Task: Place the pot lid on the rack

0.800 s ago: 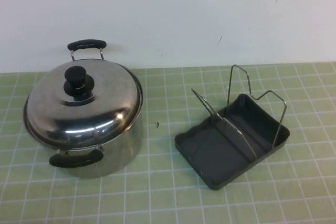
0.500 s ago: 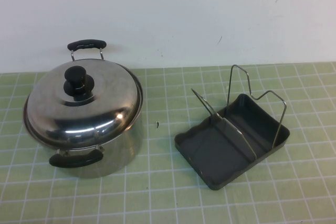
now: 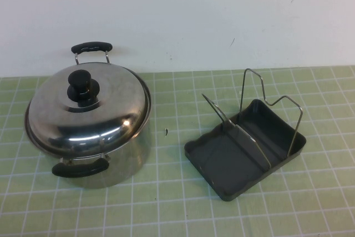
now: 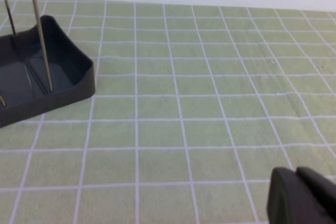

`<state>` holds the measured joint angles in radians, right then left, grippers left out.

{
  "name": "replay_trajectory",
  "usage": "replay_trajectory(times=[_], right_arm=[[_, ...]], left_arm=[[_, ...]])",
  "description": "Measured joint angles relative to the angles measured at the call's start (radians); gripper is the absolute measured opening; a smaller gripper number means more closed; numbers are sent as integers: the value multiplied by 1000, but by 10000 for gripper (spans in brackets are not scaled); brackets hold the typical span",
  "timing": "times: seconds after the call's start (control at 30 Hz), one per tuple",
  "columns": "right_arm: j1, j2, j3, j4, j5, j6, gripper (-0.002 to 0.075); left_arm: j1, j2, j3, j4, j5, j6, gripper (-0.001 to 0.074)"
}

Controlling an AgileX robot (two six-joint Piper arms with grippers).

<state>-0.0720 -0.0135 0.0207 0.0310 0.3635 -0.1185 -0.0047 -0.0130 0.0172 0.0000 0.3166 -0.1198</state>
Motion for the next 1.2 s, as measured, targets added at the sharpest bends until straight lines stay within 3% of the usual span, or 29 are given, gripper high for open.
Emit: replay_trajectory(times=[0.43,0.6,0.93,1.2], right_arm=[[0,0,0,0,-8,0,-1],[0,0,8,0,-130,0,-1],[0,0,8,0,-735,0,-1],[0,0,8,0,-1003,0,-1]], left_arm=[[0,0,0,0,-5,0,-3],[0,0,4,7,-78,0,-3],[0,0,4,67,-702,0,-3],[0,0,4,69,-974,0,-3]])
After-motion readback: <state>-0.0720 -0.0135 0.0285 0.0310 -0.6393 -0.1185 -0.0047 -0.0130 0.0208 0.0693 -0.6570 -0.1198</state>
